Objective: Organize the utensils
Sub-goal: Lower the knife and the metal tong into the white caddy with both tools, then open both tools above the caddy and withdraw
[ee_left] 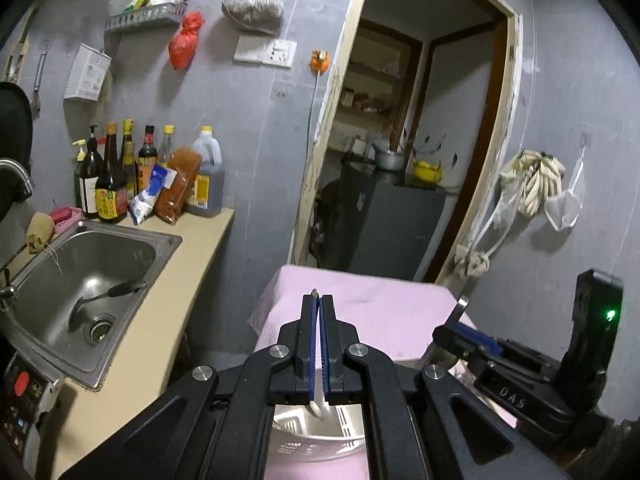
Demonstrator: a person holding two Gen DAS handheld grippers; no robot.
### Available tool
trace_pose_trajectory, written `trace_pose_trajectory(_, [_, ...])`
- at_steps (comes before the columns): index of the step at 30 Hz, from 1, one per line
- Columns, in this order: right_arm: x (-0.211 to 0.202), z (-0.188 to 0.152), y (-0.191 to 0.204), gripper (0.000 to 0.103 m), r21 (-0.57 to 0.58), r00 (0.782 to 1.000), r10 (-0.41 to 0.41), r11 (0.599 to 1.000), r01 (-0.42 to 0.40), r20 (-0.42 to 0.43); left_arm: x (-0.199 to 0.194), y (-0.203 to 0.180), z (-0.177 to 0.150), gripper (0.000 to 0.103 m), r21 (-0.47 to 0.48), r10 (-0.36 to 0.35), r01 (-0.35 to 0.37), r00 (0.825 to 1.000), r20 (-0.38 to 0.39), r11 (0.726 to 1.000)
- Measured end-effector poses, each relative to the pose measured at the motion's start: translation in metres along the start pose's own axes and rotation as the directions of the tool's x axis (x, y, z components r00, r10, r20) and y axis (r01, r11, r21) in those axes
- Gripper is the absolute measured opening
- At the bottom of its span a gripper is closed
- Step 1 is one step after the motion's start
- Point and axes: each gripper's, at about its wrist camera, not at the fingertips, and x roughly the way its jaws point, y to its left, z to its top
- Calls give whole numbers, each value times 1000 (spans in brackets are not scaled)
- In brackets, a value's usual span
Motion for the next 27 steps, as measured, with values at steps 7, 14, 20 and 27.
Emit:
trace_pose_trajectory(7, [-19,1,-3,36,8,1000,-12,1000,12,26,16,2,-13,3,-23,-19,17,995,-98,1000])
trace_pose_trajectory(14, [-67,14,-11,47,4,990,-68,998,68,122,7,-5,-13,7,-35,-41,37,992,-117,999])
trace_pose_trajectory(20, [-114,25,-30,57,13,965,-163,986,164,206,-13,-26,-3,61,-23,-80,80,997,-21,997])
trace_pose_trajectory(27, [-169,34,-50,82,-2,905,-278,956,294,321,-28,-69,8,85,46,-90,87,994,65,995])
